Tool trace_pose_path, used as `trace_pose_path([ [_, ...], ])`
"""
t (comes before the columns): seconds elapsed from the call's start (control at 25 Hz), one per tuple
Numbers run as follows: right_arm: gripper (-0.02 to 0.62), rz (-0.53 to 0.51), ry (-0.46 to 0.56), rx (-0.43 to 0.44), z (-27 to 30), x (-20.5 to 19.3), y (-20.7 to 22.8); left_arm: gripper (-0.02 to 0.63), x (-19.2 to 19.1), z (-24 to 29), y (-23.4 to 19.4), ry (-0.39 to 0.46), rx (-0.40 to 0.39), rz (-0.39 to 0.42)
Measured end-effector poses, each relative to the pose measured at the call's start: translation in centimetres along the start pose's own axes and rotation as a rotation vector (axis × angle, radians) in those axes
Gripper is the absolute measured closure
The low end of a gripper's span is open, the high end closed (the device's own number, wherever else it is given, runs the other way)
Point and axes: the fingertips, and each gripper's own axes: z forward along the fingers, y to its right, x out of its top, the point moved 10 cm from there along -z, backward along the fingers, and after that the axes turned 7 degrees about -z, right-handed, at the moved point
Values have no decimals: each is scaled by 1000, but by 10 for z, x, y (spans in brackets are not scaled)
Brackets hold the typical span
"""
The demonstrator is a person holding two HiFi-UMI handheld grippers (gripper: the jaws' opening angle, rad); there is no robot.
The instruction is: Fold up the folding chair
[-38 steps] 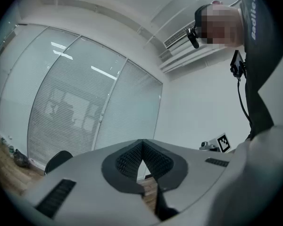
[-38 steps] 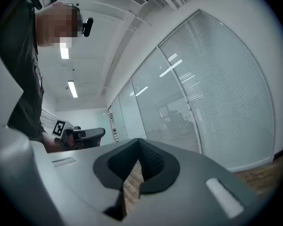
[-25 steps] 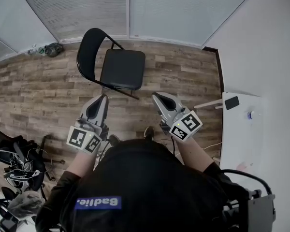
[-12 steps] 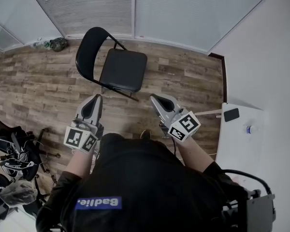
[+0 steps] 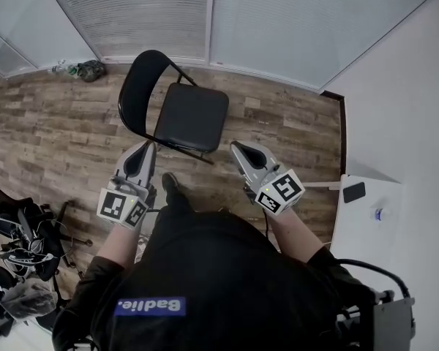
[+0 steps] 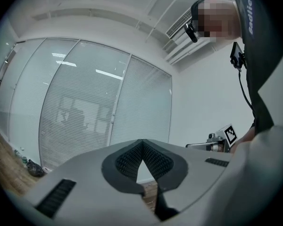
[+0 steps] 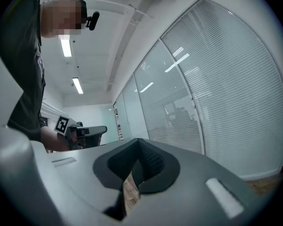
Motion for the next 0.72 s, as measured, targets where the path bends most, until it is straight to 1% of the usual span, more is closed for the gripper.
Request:
trace_pose_path([
  [0.16,598,1,-20,-42,52,5,14,601,15,29,-58,-19,-28,6],
  [0.4,598,10,-39,-119,127,14,31,601,40,67,-141,-46,-91,18],
  [0.56,598,4,-43,-177,164,24,44,601,53,87,-186,-58,-113,11],
  [0.72,598,14,-14,-225,188,27,56,601,53,97,-220,-80,-112,3],
])
